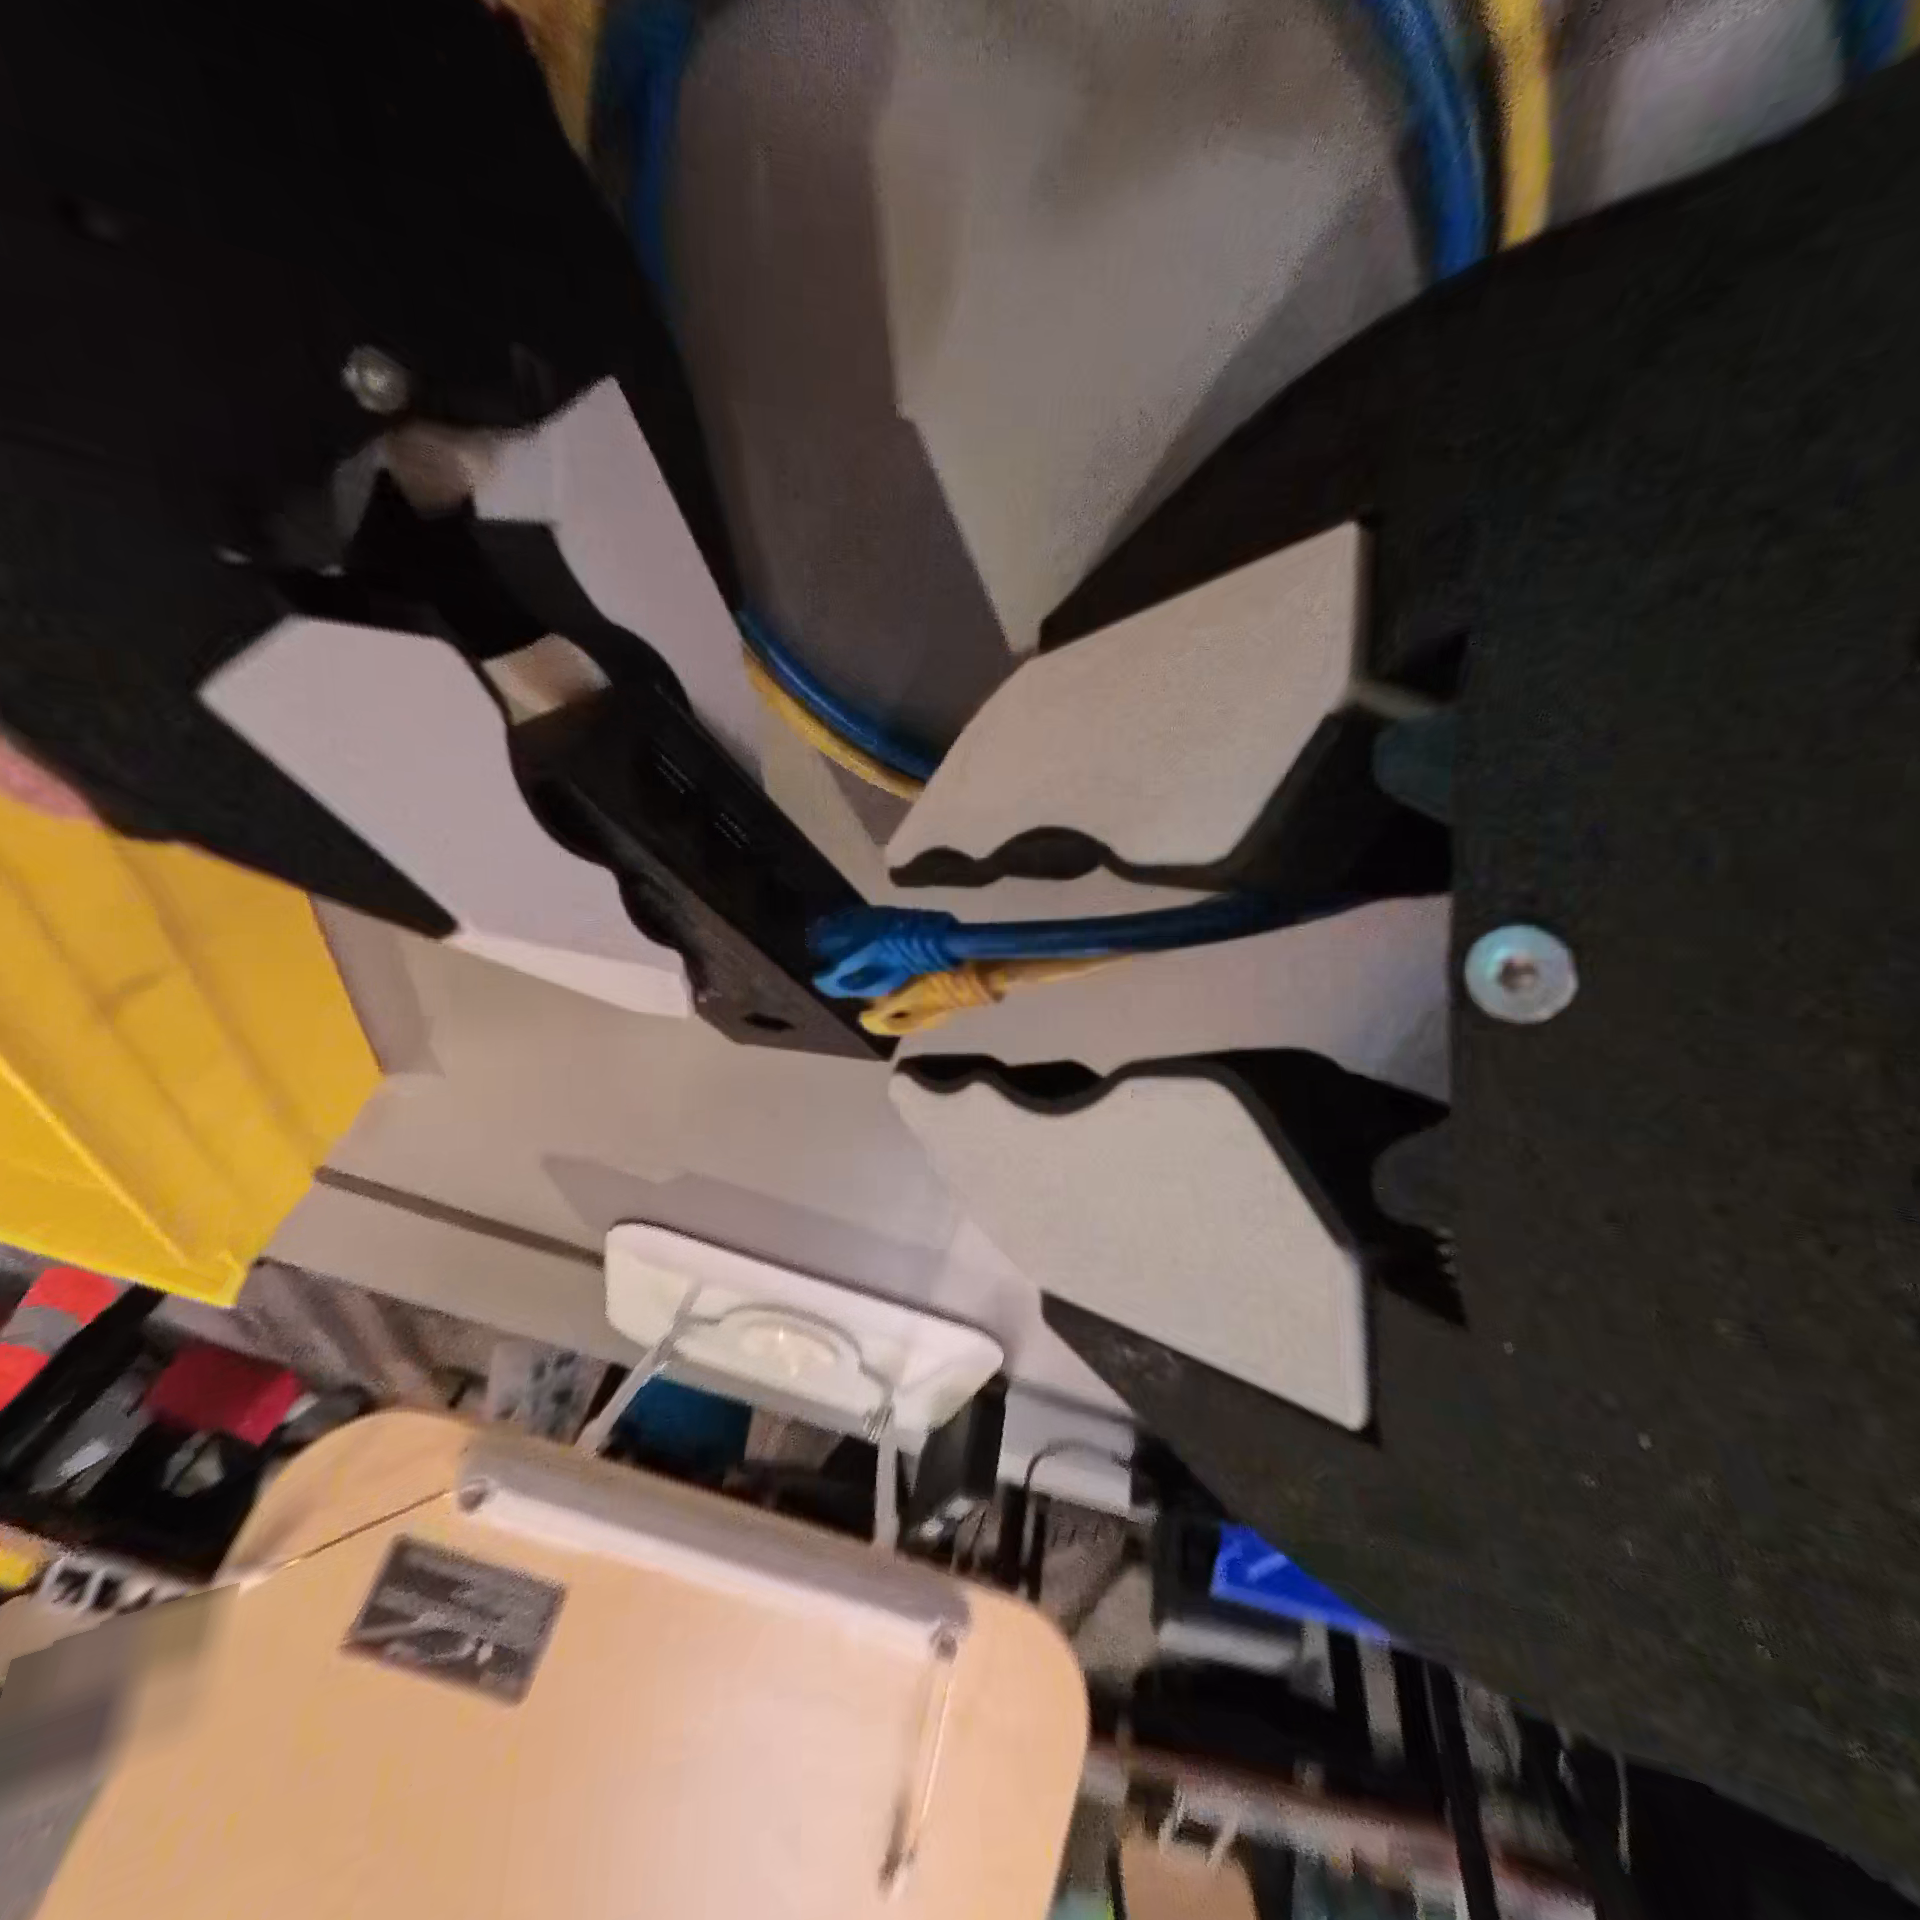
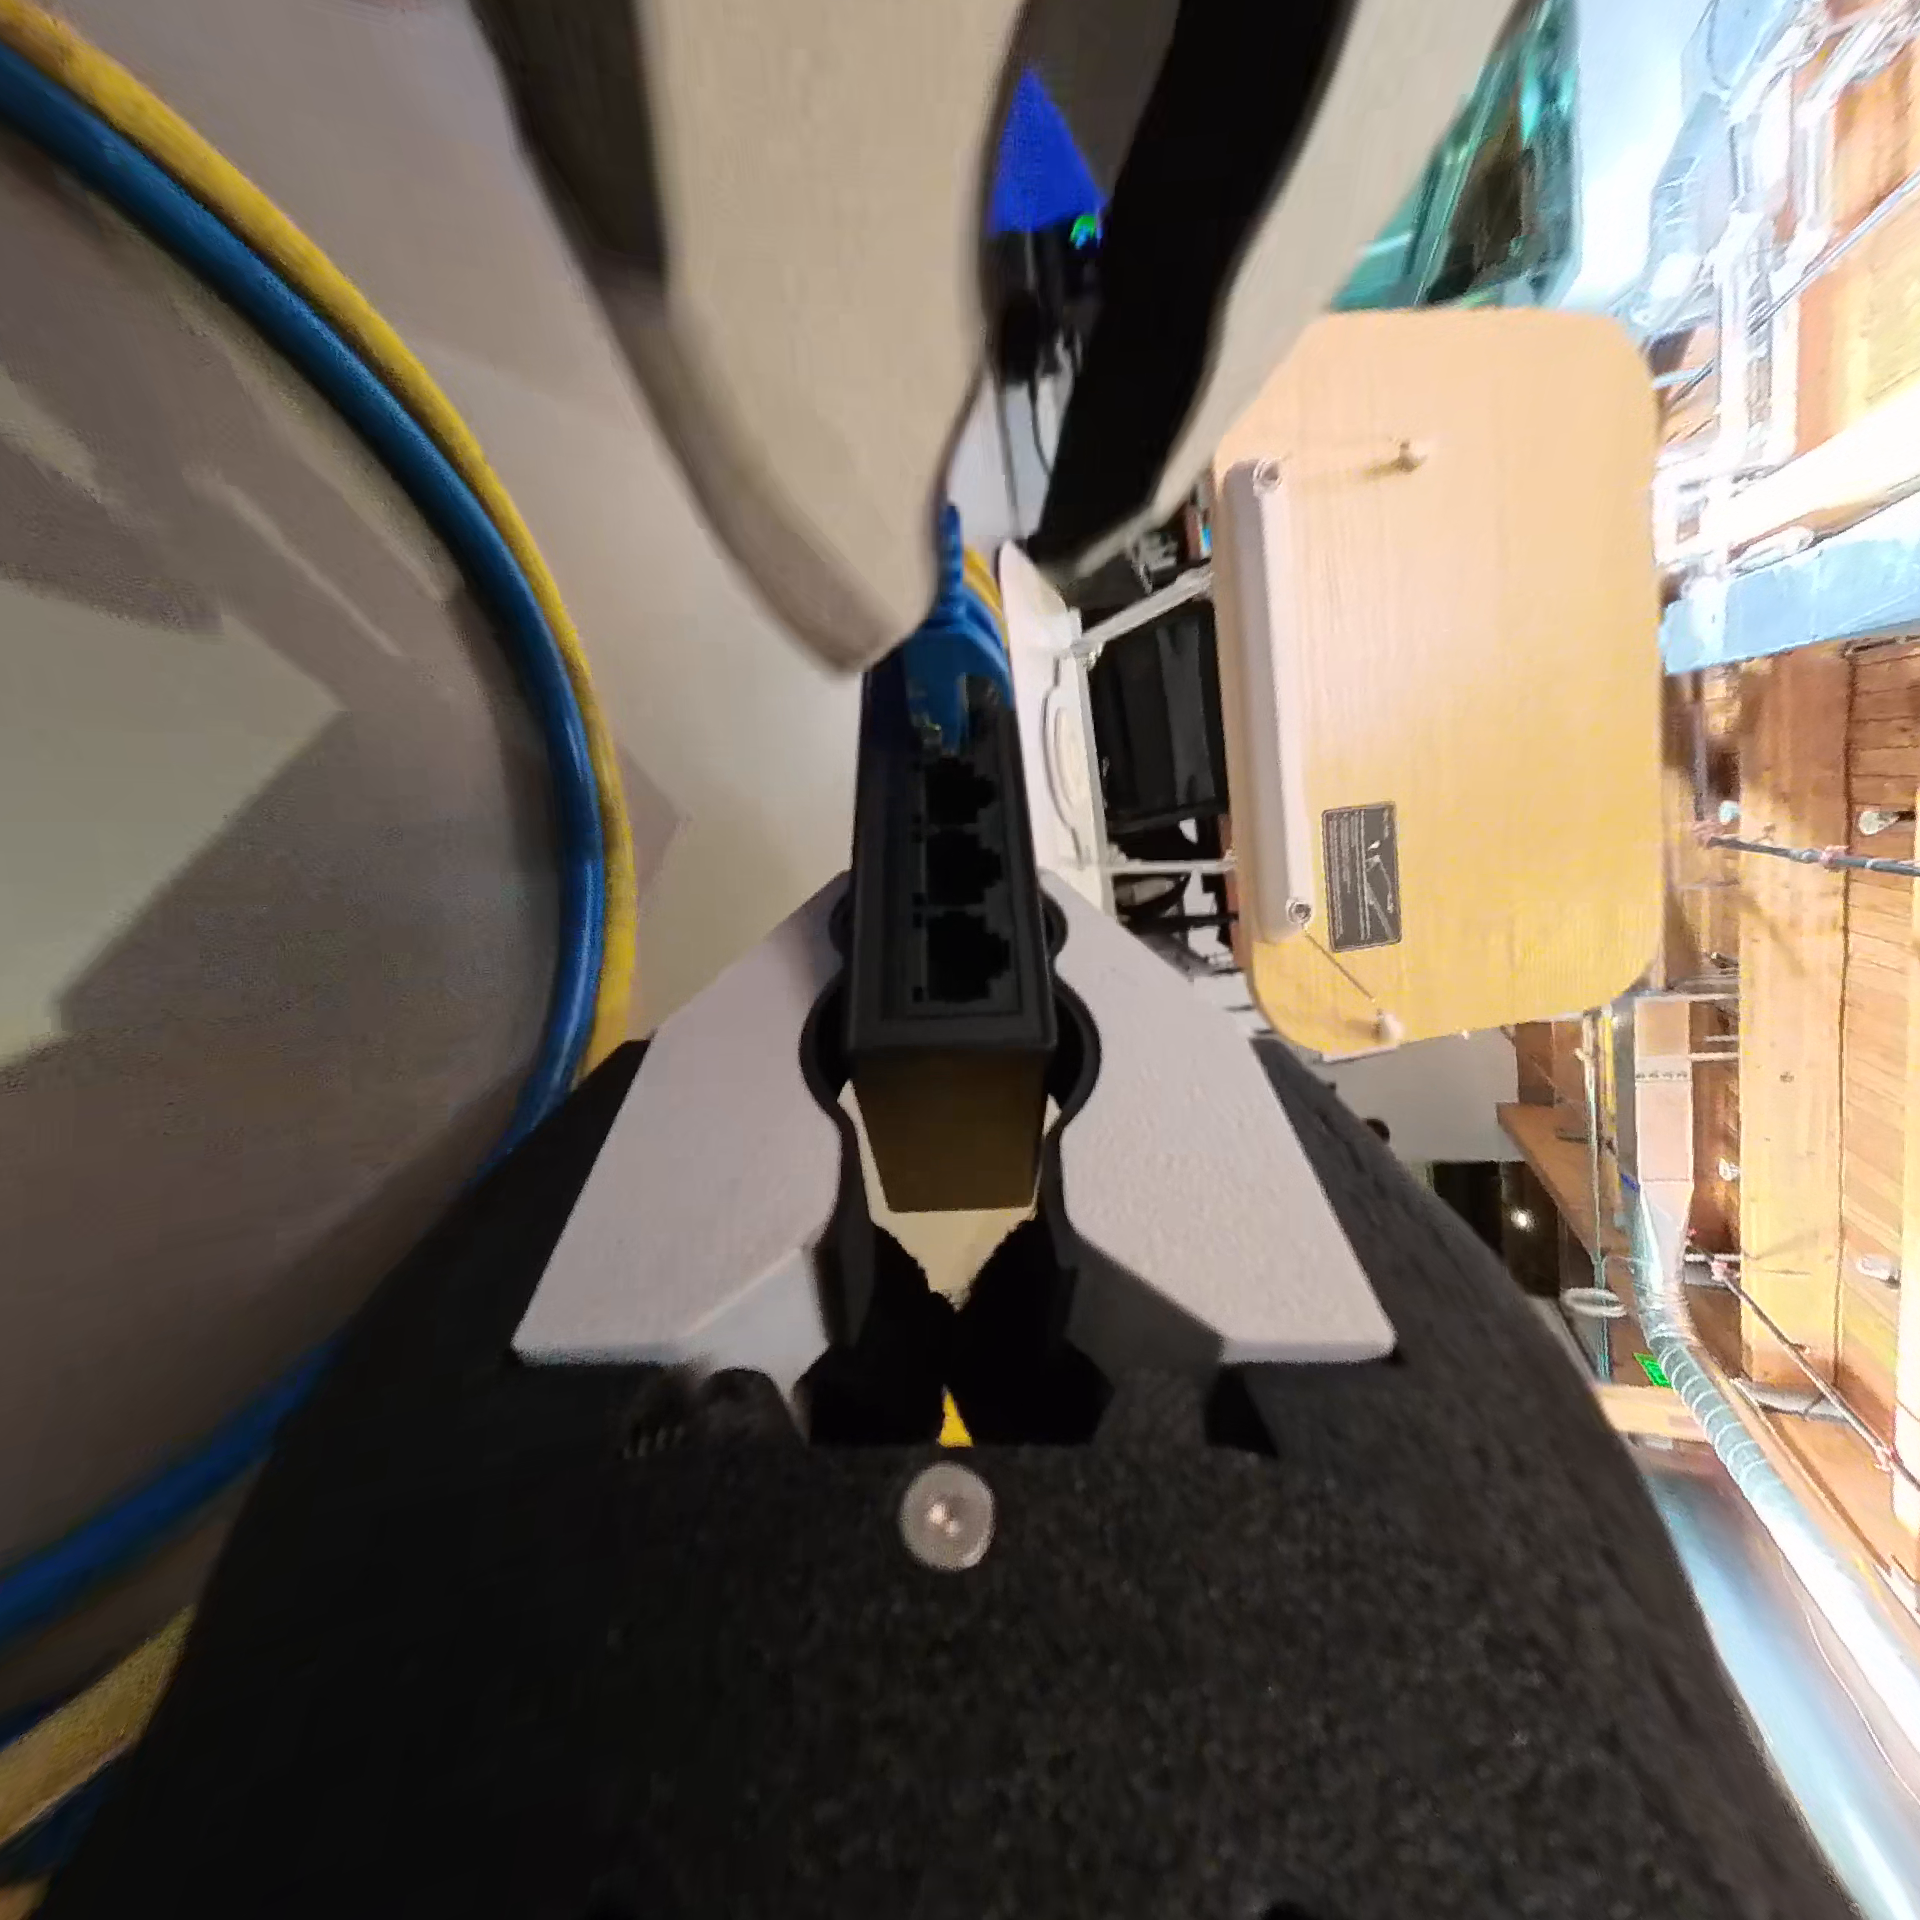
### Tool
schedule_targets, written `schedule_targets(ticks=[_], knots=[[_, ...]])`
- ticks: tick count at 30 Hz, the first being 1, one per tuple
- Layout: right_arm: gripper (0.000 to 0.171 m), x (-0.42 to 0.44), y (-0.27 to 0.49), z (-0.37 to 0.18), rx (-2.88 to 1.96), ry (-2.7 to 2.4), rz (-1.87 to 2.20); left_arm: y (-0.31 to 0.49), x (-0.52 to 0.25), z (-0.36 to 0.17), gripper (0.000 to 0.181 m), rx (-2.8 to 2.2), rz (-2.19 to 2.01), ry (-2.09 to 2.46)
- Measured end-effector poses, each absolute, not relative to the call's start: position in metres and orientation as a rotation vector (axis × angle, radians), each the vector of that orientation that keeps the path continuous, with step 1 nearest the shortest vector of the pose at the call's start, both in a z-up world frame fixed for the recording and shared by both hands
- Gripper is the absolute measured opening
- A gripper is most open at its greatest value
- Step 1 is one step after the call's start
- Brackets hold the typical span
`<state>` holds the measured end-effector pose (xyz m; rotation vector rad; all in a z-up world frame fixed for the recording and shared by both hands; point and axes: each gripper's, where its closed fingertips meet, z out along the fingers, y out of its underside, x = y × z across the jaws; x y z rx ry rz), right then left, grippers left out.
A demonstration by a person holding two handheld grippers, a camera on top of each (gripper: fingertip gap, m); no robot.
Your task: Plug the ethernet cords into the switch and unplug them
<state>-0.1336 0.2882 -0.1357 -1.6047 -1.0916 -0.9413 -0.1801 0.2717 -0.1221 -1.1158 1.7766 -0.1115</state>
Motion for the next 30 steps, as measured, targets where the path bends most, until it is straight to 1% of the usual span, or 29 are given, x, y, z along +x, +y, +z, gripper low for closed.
schedule_targets(ticks=[2,4,8,11,14,19,23,28,30], knots=[[0.027,-0.141,0.284,-0.132,-1.582,-1.104,-0.941,0.268,-0.175,-0.129,0.036,-1.007,-0.022,1.836],[0.027,-0.142,0.283,-0.132,-1.579,-1.114,-0.968,0.267,-0.172,-0.131,0.036,-0.963,-0.008,1.865],[0.027,-0.132,0.286,-0.135,-1.609,-1.090,-0.974,0.267,-0.170,-0.123,0.022,-0.877,0.029,1.847],[0.026,-0.130,0.285,-0.135,-1.610,-1.091,-0.977,0.266,-0.169,-0.124,0.016,-0.826,0.054,1.841],[0.027,-0.132,0.285,-0.135,-1.601,-1.099,-0.986,0.265,-0.165,-0.124,0.018,-0.784,0.065,1.843],[0.027,-0.134,0.285,-0.134,-1.592,-1.103,-0.985,0.265,-0.164,-0.123,0.013,-0.772,0.078,1.850],[0.027,-0.132,0.285,-0.133,-1.598,-1.097,-0.982,0.266,-0.164,-0.122,0.014,-0.801,0.079,1.831],[0.027,-0.128,0.286,-0.135,-1.603,-1.104,-1.010,0.267,-0.166,-0.128,0.021,-0.836,0.098,1.849],[0.027,-0.127,0.286,-0.135,-1.599,-1.108,-1.022,0.268,-0.166,-0.127,0.020,-0.828,0.102,1.842]])
